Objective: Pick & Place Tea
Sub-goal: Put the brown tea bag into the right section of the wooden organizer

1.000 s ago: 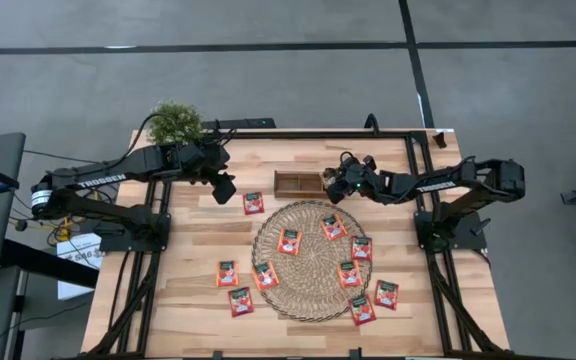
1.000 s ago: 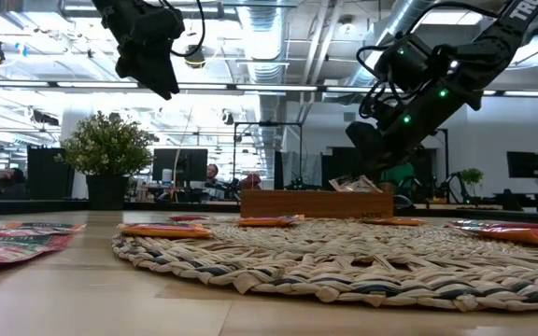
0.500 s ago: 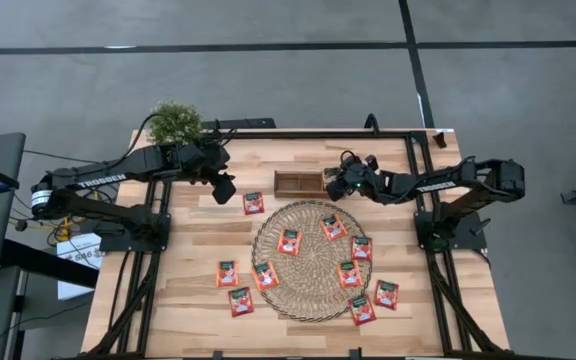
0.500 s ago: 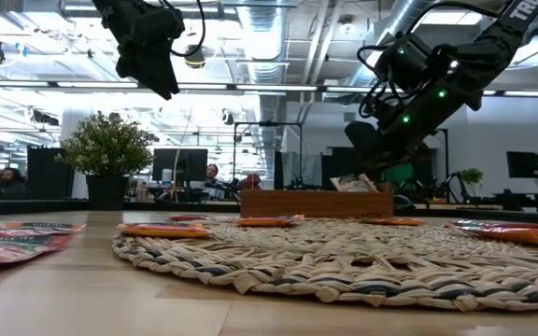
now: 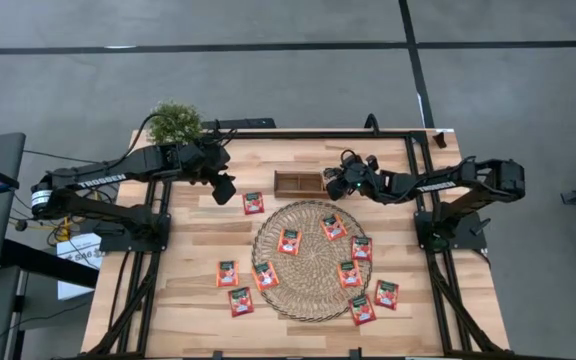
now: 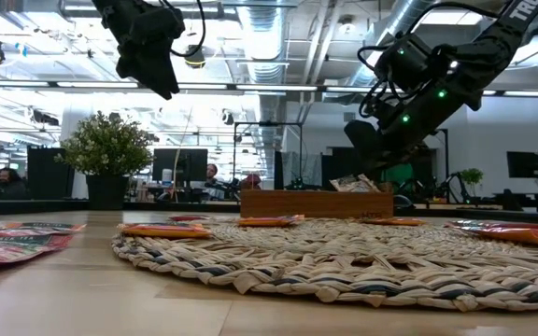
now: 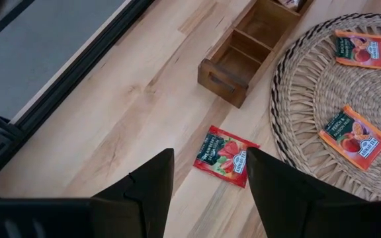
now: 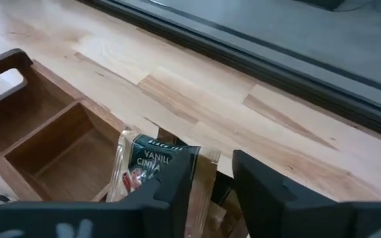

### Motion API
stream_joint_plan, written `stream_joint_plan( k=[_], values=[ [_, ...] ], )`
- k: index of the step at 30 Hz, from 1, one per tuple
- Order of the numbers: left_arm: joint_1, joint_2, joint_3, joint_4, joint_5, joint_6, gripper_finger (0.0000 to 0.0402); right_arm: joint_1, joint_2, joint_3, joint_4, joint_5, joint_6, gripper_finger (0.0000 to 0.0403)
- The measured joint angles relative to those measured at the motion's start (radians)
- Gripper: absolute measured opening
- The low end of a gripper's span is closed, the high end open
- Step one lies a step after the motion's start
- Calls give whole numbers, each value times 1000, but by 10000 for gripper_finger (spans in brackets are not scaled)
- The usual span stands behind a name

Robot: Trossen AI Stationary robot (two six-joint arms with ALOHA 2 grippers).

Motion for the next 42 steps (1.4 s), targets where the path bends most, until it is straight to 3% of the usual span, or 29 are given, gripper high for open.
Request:
stream_joint_plan(
  k=[8,14,21,31,42],
  values=[
    [0,0,0,0,0,0,182,0,-80,0,0,39,3,159],
    [0,0,0,0,0,0,182,3,-174,0,-1,11,-49,168],
    [0,0,0,1,0,3,182,-7,-172,0,-50,-187,-71,116],
    [0,0,0,31,15,3,182,-61,-137,46,-71,-148,-143,11],
    [0,0,0,56,18,2,182,-145,-137,63,-139,-273,-163,2]
  ],
)
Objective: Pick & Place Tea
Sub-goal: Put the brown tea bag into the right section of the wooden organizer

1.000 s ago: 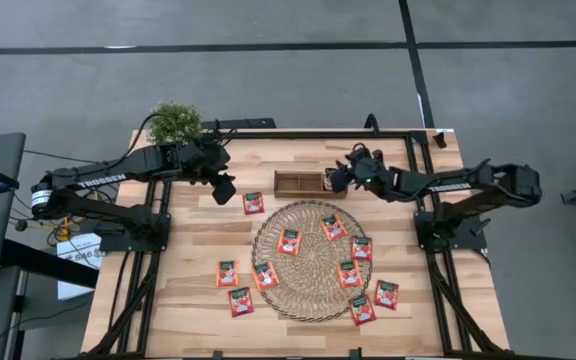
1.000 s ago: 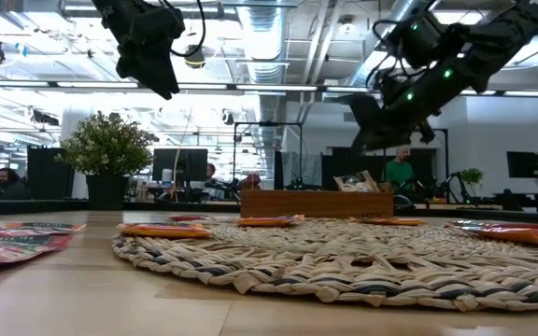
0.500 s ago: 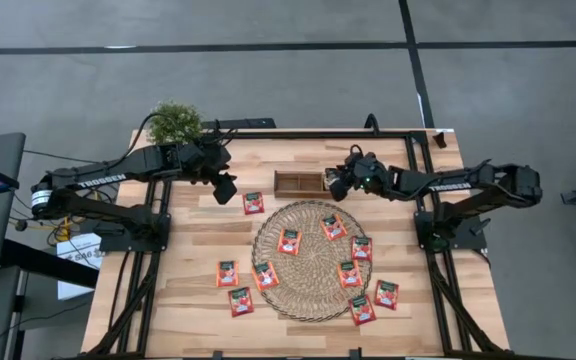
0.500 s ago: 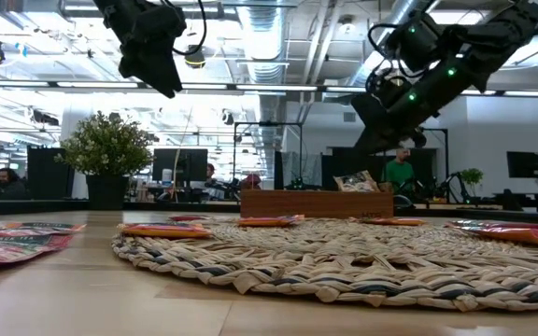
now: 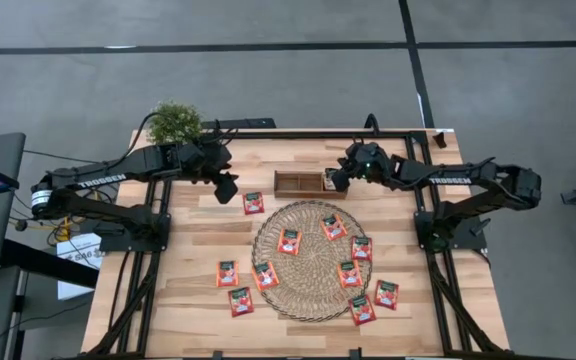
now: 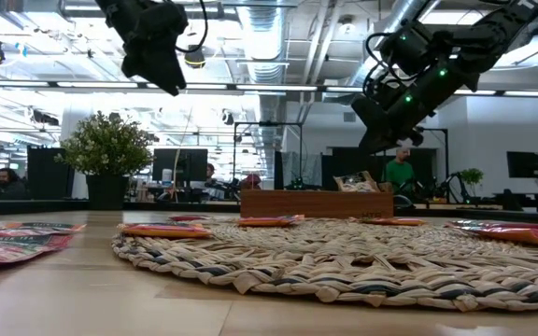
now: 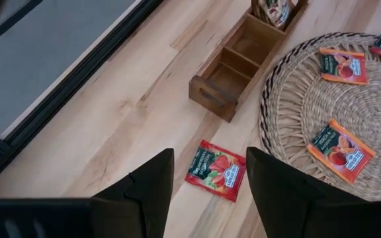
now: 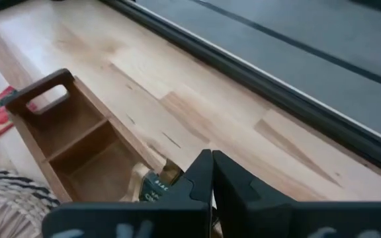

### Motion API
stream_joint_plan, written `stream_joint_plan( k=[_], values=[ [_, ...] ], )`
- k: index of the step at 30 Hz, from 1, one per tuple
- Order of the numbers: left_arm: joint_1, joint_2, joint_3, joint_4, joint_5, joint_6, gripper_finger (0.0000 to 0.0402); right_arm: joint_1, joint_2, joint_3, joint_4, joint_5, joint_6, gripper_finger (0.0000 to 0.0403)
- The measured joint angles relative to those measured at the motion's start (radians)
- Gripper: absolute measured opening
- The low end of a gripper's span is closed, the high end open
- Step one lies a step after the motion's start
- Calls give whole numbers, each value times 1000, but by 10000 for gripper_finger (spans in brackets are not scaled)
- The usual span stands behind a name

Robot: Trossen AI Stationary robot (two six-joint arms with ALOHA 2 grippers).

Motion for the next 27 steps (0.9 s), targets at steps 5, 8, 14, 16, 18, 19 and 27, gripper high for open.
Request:
stream_joint_plan(
  k=[5,8,14,16,18,19,27],
  values=[
    [0,0,0,18,0,0,182,-5,0,0,-1,-13,0,1],
    [0,0,0,25,0,0,182,-12,11,0,8,-39,7,0],
    [0,0,0,33,0,0,182,-13,109,16,20,-49,34,0],
    [0,0,0,33,0,1,182,-13,127,36,17,-49,30,0],
    [0,0,0,33,0,1,182,-13,131,54,18,-48,26,0],
    [0,0,0,33,0,1,182,-13,131,59,6,-47,24,0],
    [0,0,0,34,-1,25,182,-5,132,61,-96,-46,27,0]
  ],
)
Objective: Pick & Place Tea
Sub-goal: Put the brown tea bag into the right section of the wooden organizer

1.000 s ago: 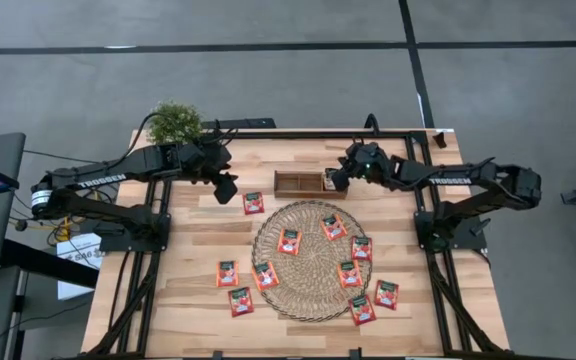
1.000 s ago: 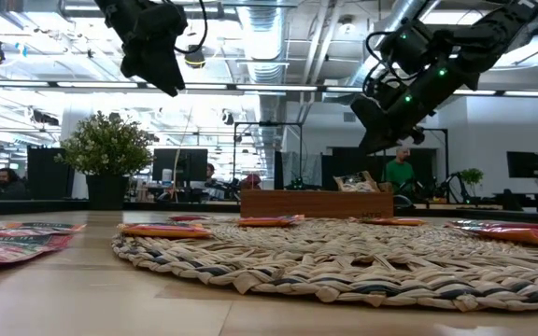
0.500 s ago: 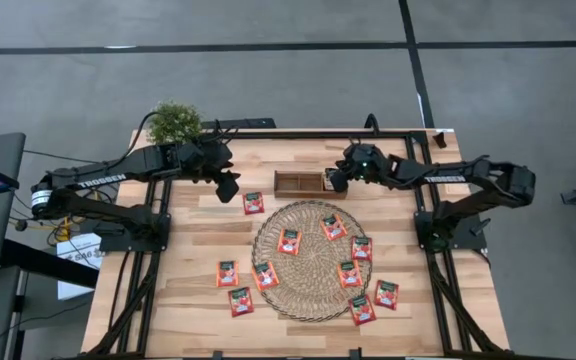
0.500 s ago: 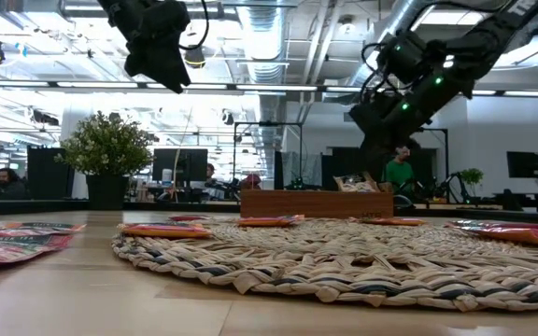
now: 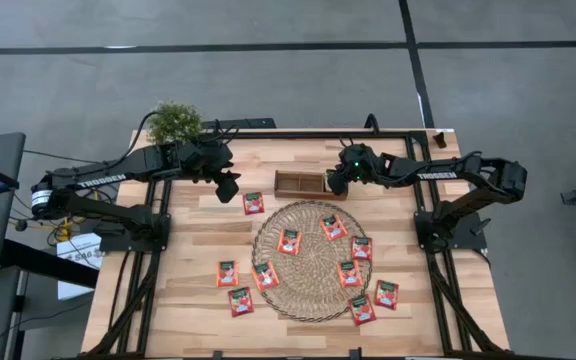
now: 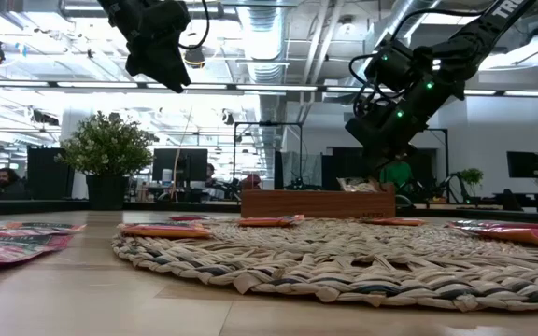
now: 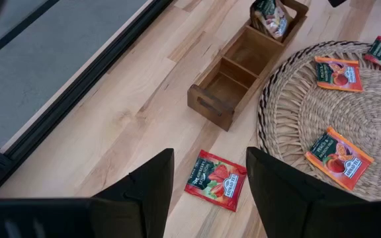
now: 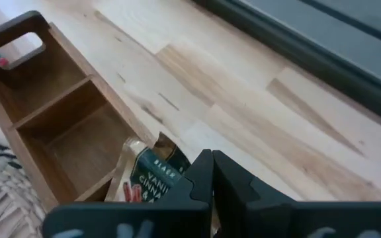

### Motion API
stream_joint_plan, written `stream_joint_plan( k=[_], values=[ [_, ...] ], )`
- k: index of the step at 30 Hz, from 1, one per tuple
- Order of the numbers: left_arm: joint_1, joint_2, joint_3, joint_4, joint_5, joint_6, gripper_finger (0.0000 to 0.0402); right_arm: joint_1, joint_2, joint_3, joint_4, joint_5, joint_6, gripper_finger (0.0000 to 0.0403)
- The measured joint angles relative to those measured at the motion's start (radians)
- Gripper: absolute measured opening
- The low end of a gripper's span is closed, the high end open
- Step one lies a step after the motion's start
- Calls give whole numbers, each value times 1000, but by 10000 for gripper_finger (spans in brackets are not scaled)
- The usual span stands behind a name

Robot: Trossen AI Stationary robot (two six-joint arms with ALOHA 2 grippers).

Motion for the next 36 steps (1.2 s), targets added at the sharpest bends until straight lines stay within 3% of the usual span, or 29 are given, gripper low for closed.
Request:
stream_joint_plan(
  k=[13,21,36],
  values=[
    [0,0,0,0,0,6,182,2,-77,1,-44,0,1,0],
    [0,0,0,19,-1,6,182,2,-53,1,3,-3,1,0],
    [0,0,0,32,-1,6,182,38,-50,1,-123,-23,18,0]
  ],
)
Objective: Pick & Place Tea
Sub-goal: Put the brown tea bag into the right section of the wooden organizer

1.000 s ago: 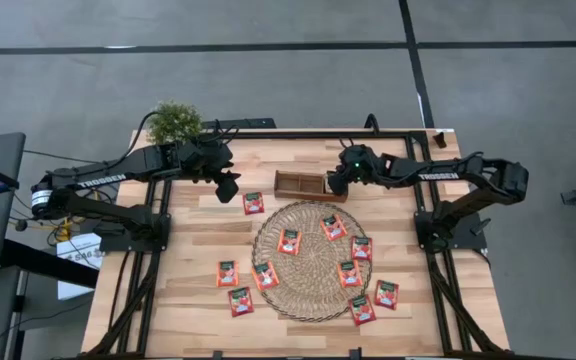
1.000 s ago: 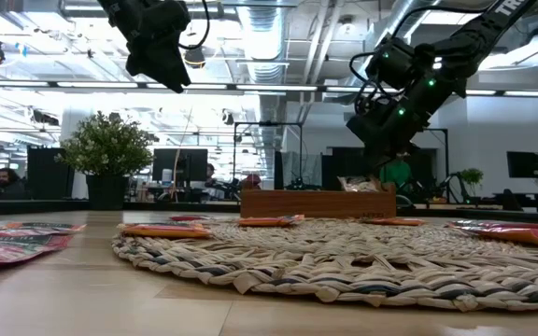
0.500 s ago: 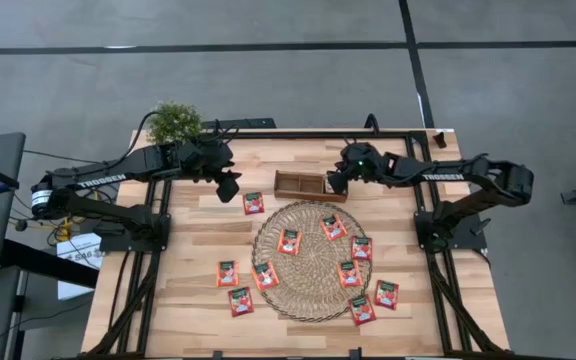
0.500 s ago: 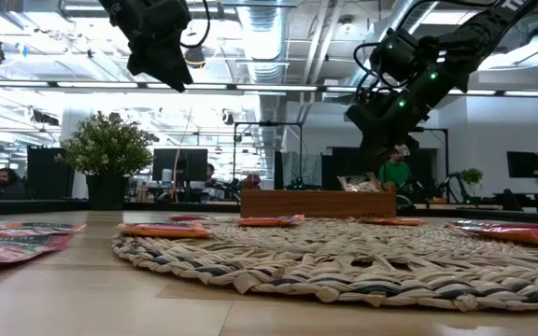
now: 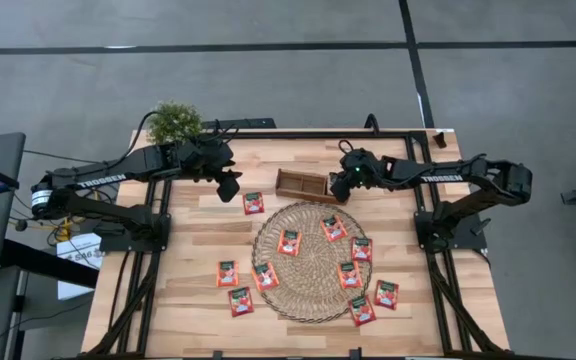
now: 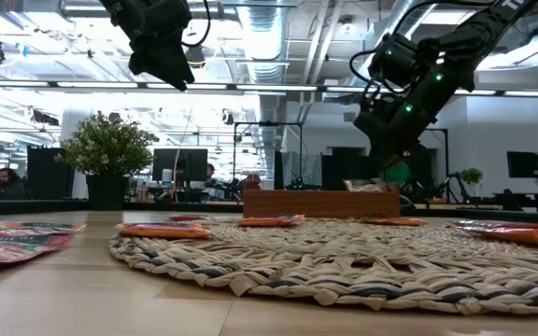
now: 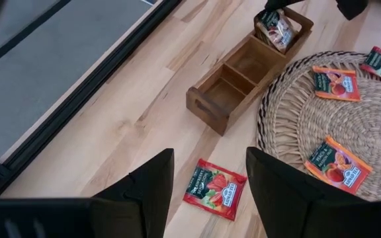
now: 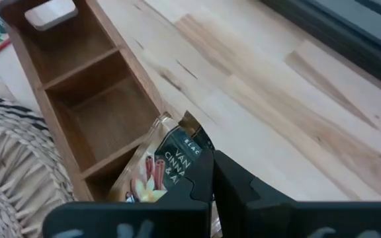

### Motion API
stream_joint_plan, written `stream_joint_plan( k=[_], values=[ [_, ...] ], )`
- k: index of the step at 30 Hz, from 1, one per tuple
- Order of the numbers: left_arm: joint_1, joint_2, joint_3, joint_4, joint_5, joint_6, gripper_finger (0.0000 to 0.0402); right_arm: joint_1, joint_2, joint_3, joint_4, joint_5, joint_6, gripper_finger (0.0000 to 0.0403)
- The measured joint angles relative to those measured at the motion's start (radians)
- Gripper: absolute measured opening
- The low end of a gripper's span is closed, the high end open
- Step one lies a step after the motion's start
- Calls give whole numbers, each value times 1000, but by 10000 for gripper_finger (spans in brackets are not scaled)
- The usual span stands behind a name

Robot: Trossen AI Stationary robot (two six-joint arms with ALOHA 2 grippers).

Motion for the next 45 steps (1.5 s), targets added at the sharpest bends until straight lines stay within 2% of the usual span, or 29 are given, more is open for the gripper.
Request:
stream_joint_plan(
  k=[8,14,19,26,40,45],
  values=[
    [0,0,0,0,0,2,182,32,-21,8,7,-1,0,0],
    [0,0,0,2,0,7,182,56,-26,17,-76,22,35,0],
    [0,0,0,5,0,26,182,104,-26,17,-42,20,48,0],
    [0,0,0,9,2,26,182,160,-26,23,-150,5,114,0],
    [0,0,0,35,27,26,182,149,74,26,-101,37,166,0],
    [0,0,0,36,27,26,182,153,83,45,-128,95,174,0]
  ],
)
